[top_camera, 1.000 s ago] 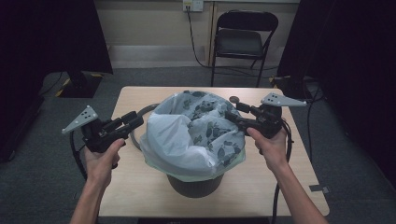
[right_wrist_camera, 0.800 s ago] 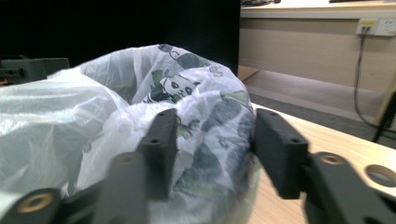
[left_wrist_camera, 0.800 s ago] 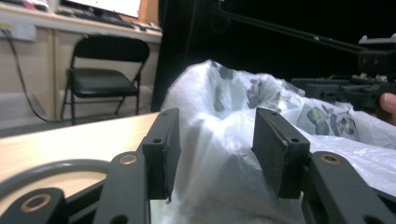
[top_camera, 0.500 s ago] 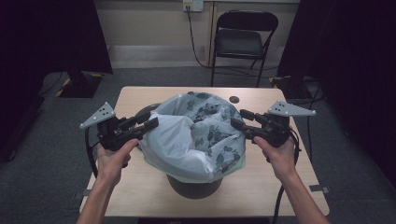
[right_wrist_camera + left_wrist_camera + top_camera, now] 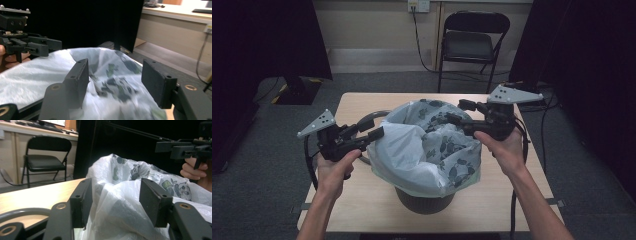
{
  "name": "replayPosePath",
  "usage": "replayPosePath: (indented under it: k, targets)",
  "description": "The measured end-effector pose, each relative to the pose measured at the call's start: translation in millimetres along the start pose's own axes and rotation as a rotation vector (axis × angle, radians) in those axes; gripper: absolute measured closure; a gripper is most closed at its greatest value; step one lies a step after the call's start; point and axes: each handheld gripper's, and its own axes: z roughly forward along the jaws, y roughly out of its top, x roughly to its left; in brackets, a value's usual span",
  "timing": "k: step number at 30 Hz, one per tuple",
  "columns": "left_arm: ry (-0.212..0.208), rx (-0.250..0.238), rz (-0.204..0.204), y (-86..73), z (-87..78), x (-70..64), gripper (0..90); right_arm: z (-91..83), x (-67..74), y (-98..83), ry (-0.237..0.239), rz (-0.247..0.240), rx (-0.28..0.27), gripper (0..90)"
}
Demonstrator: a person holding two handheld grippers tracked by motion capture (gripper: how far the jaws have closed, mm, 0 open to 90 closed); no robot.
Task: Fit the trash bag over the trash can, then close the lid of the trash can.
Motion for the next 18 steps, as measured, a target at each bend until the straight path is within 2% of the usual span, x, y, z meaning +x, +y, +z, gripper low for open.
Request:
replayPosePath:
  k: [2, 3, 7, 8, 10, 13, 18]
  targets:
    - [0.002, -0.008, 0.009, 2.2, -3.3, -0.4, 43.1, 6.2, 1.4, 7.1, 0.023, -0.002, 0.005, 41.8]
    - [-0.006, -0.011, 0.008, 2.8, -3.4, -0.9, 42.5, 9.6, 2.8, 10.3, 0.024, -0.011, 0.008, 45.8]
    - [-0.014, -0.003, 0.013, 2.6, 0.1, -2.0, 42.1, 26.9, 10.6, 23.5, 0.075, -0.061, 0.056, 52.6]
    - [-0.005, 0.003, 0.016, 1.9, 1.8, -2.6, 42.1, 32.5, 11.9, 26.4, 0.097, -0.066, 0.079, 53.1]
    - [-0.005, 0.027, 0.022, -0.5, 6.0, -3.7, 42.1, 44.7, 15.2, 30.4, 0.106, -0.08, 0.118, 54.4]
    - [-0.008, 0.039, 0.026, -2.8, 10.5, -5.2, 41.9, 62.3, 18.7, 32.7, 0.153, -0.07, 0.167, 54.4]
    - [-0.008, 0.053, 0.029, -3.4, 12.4, -7.3, 40.3, 94.8, 17.8, 30.7, 0.183, -0.069, 0.295, 51.7]
